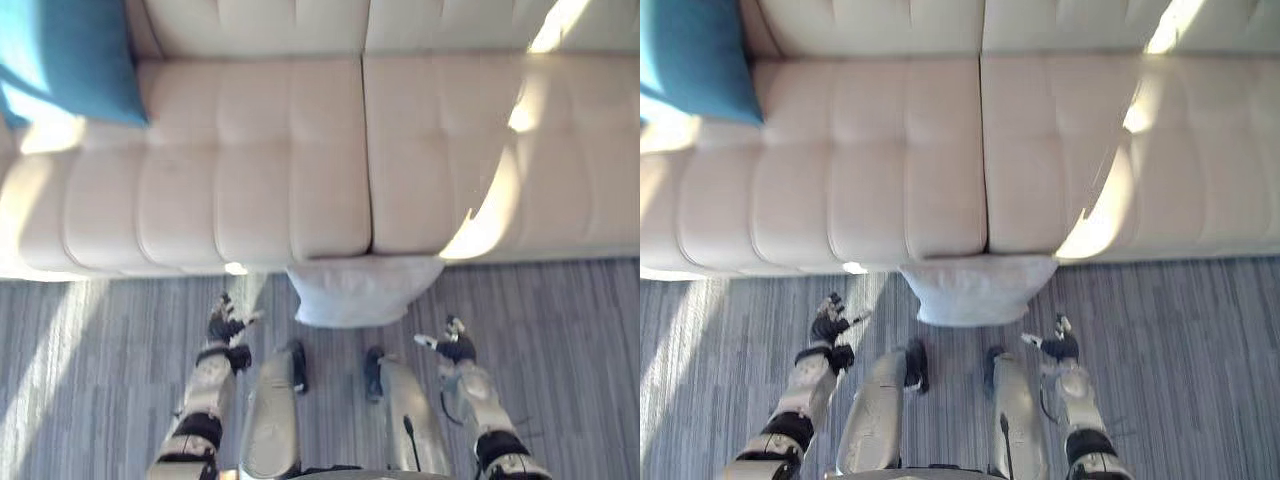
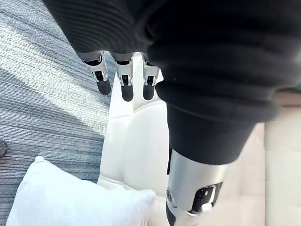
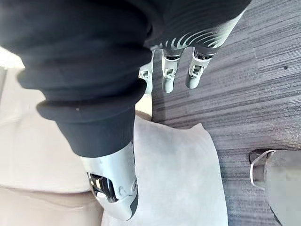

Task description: Pick up cushions and gather them together orderly.

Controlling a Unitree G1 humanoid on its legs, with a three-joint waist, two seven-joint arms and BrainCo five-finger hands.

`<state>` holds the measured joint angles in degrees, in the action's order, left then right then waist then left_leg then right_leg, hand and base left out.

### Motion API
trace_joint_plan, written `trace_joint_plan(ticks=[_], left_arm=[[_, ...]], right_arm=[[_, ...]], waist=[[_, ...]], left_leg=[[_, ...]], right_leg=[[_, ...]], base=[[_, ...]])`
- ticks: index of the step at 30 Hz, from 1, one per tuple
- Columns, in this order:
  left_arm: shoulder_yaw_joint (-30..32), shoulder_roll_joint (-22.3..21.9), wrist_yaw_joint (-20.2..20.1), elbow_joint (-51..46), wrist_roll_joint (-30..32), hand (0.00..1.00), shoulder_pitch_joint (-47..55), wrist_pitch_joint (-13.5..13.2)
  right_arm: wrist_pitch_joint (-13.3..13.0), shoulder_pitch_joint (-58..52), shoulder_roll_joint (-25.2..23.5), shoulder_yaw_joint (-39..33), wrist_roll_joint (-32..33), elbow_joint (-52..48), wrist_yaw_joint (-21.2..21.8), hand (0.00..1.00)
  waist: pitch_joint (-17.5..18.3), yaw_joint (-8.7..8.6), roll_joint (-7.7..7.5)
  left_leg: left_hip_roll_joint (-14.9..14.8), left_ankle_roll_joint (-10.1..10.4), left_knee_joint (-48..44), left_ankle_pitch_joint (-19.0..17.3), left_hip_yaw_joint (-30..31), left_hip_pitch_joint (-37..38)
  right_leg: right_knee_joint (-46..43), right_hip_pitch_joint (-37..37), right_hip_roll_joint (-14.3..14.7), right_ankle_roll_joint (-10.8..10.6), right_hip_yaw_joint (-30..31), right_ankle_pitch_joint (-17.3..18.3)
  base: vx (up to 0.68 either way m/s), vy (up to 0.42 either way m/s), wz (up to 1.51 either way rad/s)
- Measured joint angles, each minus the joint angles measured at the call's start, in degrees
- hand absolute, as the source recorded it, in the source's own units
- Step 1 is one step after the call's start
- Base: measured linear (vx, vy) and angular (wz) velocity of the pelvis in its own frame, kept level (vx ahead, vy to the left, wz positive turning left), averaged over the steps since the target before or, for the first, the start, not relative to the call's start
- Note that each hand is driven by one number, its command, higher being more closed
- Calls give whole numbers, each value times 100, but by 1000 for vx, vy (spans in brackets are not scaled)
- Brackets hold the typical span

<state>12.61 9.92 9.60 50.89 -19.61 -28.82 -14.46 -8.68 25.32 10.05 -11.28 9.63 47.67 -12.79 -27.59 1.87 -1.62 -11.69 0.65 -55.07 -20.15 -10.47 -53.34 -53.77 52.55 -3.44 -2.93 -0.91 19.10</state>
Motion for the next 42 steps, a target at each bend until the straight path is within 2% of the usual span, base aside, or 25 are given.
trace_joint_plan(ticks=[5,10,11,12,13,17,22,28,31,35,38,39,40,42], left_arm=[[117,16,142,19,-7,0,-1021,-12],[-389,18,218,-74,-8,0,-1661,-21],[-607,16,271,-171,-11,0,-1776,-51],[-787,-9,320,-223,-16,0,-1912,-76],[-891,-62,345,-236,-83,100,-2088,-95],[-1244,-177,580,-374,-135,100,-2334,-102],[-1345,-167,917,-484,-130,100,-2361,-66],[-1495,-160,1193,-1329,-98,100,-1941,-37],[-1591,-159,1233,-1998,19,100,-1391,-45],[-1783,-179,1311,-3364,376,100,-322,-232],[-2034,-279,1302,-4026,565,100,811,-369],[-2117,-316,1297,-4244,579,100,1169,-406],[-2131,-333,1286,-4324,589,100,1360,-424],[-2140,-437,1162,-4480,628,100,2007,-441]], right_arm=[[-2,1581,349,-373,213,154,-356,0],[-17,2698,492,-308,463,154,-481,0],[-50,2923,511,-163,616,148,-540,100],[-110,3086,510,-46,686,138,-610,100],[-141,3200,510,74,814,87,-649,100],[-185,3376,481,357,923,-53,-769,100],[-183,3273,375,568,1010,-266,-884,100],[-191,2621,326,966,1000,-1246,-950,100],[-236,1900,100,1108,988,-2044,-949,100],[-469,491,-260,1253,723,-3650,-939,100],[-630,-793,-412,1475,519,-4547,-803,100],[-672,-1186,-416,1520,420,-4892,-721,100],[-684,-1354,-416,1570,372,-5019,-694,100],[-754,-1973,-413,1700,309,-5430,-456,100]], waist=[[-235,-93,-11],[-295,-76,3],[-298,-67,6],[-299,-69,8],[-300,-68,9],[-309,-72,24],[-309,-93,25],[-306,-100,27],[-293,-101,34],[-217,-84,45],[496,-79,70],[509,-77,76],[568,-86,74],[1021,-90,91]], left_leg=[[-123,-52,-740,9,91,-1607],[-231,-82,-1094,28,105,-2407],[-245,-93,-1145,35,116,-2555],[-247,-97,-1181,39,132,-2680],[-253,-107,-1208,45,140,-2775],[-264,-114,-1293,50,184,-2896],[-265,-132,-1295,85,191,-2899],[-286,-107,-1241,158,202,-2587],[-288,0,-878,218,190,-1786],[-223,178,-2,322,110,-261],[-201,251,598,366,0,579],[-181,256,826,370,-55,1139],[-165,256,934,369,-75,1378],[-96,283,1404,389,-155,1966]], right_leg=[[-774,1634,47,19,81,-15],[-1134,2472,101,40,106,-49],[-1187,2621,118,34,111,-58],[-1229,2746,118,32,106,-59],[-1256,2831,118,31,100,-60],[-1322,2929,119,29,71,-59],[-1341,2932,116,36,59,-63],[-1336,2646,122,95,32,-97],[-983,1847,140,182,-29,-153],[-125,339,142,233,-130,-243],[536,-513,138,216,-190,-303],[779,-1074,137,232,-198,-327],[907,-1308,137,230,-202,-329],[1418,-1906,136,176,-216,-368]], base=[[-130,-40,-5],[-110,-48,-8],[-78,-26,-6],[-80,-21,-2],[-55,-10,1],[-9,0,0],[-14,8,1],[-30,7,2],[-50,-41,1],[2,-69,5],[136,-35,-3],[207,9,-4],[263,31,-1],[227,30,0]])
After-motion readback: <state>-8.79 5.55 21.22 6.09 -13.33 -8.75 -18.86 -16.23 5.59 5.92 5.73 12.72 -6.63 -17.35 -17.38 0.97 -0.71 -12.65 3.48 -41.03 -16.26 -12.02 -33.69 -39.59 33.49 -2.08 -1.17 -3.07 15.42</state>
